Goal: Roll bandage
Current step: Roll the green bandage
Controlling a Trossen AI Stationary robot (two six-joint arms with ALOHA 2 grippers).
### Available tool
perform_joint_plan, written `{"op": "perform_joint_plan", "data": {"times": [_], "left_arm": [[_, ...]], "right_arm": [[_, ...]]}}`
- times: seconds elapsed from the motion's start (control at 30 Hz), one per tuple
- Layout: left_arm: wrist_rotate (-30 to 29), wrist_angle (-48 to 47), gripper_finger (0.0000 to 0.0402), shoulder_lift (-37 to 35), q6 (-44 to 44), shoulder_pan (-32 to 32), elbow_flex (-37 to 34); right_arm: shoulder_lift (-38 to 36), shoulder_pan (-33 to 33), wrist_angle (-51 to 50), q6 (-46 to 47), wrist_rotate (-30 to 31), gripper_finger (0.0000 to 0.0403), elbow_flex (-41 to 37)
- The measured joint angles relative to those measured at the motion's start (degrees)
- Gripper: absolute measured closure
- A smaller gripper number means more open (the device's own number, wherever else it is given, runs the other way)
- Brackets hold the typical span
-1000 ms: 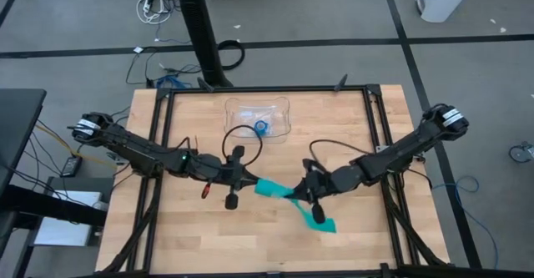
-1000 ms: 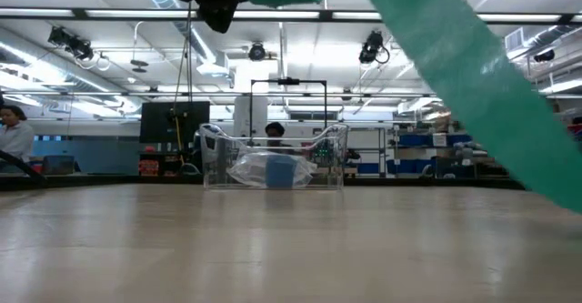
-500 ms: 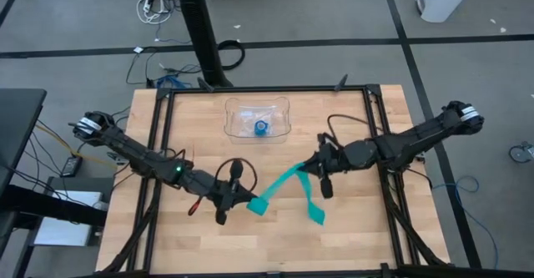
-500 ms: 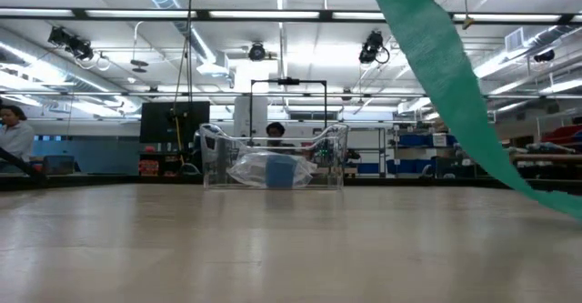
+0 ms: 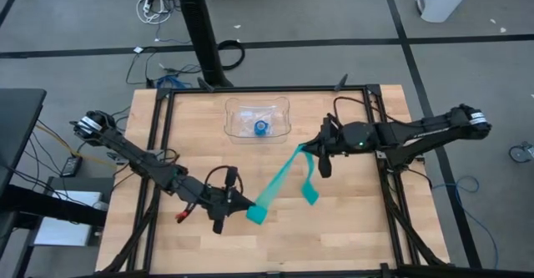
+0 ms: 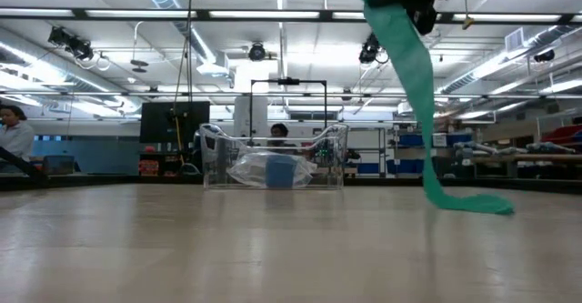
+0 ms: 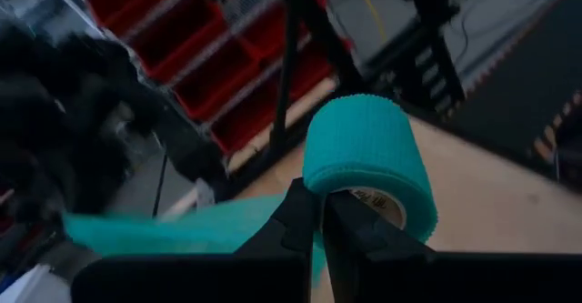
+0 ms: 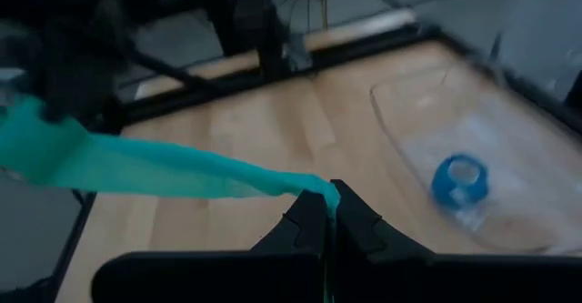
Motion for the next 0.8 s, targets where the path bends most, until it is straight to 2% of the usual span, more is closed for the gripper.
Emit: {"op": "perform_joint_plan", "data": {"times": [0.2, 0.33, 0.6, 0.8], "left_arm": [[1.7, 8.3, 0.0382, 0.0, 0.0, 0.0, 0.0], [0.3, 14.2, 0.0382, 0.0, 2.9, 0.0, 0.0], [-11.1, 23.4, 0.0382, 0.0, 7.7, 0.1, 0.0], [-24.0, 27.7, 0.0382, 0.0, 17.2, 0.1, 0.0]], "right_arm": [[5.3, -0.2, -1.8, 4.0, -2.7, 0.0403, 0.0], [8.7, 0.6, -2.1, 6.4, -5.6, 0.0403, 0.0], [14.0, 4.8, 0.6, 9.1, -9.4, 0.0403, 0.0], [18.1, 9.4, 10.4, 10.1, -14.7, 0.0403, 0.0]]}}
